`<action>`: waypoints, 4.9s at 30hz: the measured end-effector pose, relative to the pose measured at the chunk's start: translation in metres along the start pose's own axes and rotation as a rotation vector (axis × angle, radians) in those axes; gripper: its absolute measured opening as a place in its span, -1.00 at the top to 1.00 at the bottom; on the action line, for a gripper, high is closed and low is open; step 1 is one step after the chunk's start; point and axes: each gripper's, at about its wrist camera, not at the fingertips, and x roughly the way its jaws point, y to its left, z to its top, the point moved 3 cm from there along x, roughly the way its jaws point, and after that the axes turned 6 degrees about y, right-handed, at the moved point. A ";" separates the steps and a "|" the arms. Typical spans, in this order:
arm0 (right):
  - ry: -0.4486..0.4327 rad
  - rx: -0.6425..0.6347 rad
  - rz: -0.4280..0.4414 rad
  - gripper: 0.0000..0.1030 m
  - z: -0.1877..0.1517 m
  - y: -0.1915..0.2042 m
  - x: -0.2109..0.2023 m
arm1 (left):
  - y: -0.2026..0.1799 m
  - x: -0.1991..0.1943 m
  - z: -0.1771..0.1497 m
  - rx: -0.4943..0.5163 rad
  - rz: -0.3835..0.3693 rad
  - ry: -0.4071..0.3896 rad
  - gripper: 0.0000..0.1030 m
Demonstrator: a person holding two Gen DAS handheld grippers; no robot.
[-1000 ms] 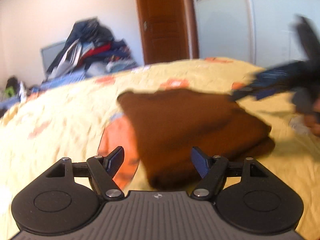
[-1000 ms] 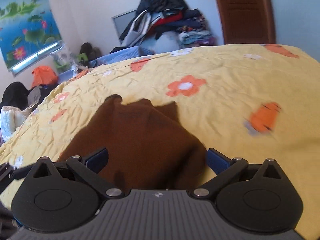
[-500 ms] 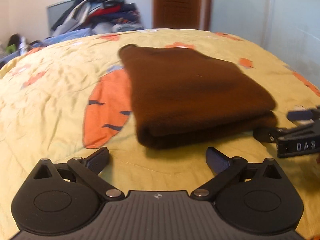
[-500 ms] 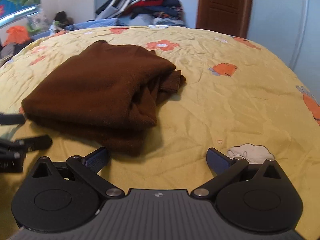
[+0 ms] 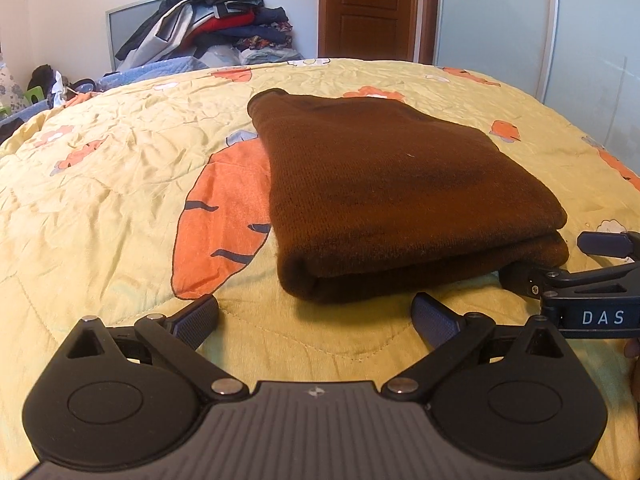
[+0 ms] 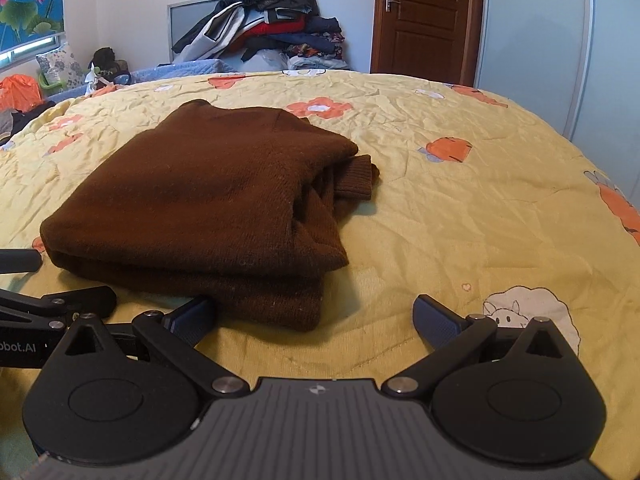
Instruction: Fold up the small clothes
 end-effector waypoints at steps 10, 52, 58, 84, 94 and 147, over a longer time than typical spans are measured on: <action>-0.002 0.006 -0.009 -1.00 -0.001 0.000 -0.002 | 0.000 -0.001 -0.002 -0.005 0.006 -0.004 -1.00; -0.003 0.006 -0.008 -1.00 -0.002 0.001 -0.003 | 0.001 -0.001 -0.002 -0.004 0.005 -0.004 -1.00; -0.003 0.006 -0.008 -1.00 -0.002 0.001 -0.003 | 0.001 -0.001 -0.003 -0.005 0.005 -0.005 -1.00; -0.003 0.006 -0.008 -1.00 -0.002 0.001 -0.003 | 0.002 -0.002 -0.003 -0.009 0.013 -0.008 -1.00; -0.003 0.006 -0.008 -1.00 -0.002 0.001 -0.003 | 0.003 -0.002 -0.002 -0.040 0.027 0.000 -1.00; -0.004 0.006 -0.009 -1.00 -0.002 0.001 -0.003 | 0.001 -0.001 -0.002 -0.080 0.070 0.000 -1.00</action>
